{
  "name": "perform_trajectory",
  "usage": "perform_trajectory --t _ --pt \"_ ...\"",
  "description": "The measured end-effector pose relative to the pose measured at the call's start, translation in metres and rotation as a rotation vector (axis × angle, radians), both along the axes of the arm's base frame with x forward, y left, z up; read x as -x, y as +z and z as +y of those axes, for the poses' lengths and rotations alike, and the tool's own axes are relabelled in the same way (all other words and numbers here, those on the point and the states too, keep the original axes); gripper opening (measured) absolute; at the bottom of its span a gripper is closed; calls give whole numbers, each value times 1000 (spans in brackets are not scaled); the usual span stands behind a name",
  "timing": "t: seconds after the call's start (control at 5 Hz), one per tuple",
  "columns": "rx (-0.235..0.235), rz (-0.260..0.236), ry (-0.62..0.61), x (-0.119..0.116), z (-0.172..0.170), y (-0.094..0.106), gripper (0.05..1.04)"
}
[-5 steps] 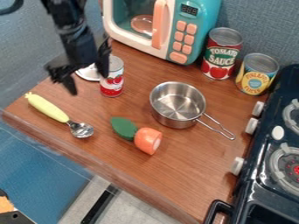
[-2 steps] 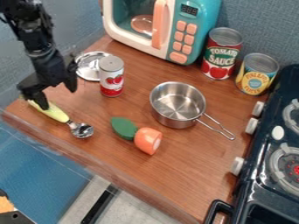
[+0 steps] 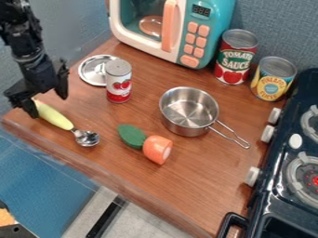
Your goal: Pick up the yellow spoon and use it to move the carrot top to the right of the silver pot
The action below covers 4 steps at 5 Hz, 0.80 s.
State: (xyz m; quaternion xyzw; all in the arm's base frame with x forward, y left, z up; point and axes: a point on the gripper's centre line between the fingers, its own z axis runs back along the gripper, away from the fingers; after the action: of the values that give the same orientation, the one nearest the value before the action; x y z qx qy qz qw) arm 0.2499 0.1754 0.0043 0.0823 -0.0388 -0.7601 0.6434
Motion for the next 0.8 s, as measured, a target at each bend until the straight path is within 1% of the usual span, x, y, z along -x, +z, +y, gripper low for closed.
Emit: perform_trajectory --t 0.2,0.4,0.6,0.8 --pt "19 29 2 1 0 -6 1000" --pt "14 96 13 1 3 -13 961" --pt "-6 91 28 0 1 -15 660" --pt "8 77 27 0 -2 -14 412"
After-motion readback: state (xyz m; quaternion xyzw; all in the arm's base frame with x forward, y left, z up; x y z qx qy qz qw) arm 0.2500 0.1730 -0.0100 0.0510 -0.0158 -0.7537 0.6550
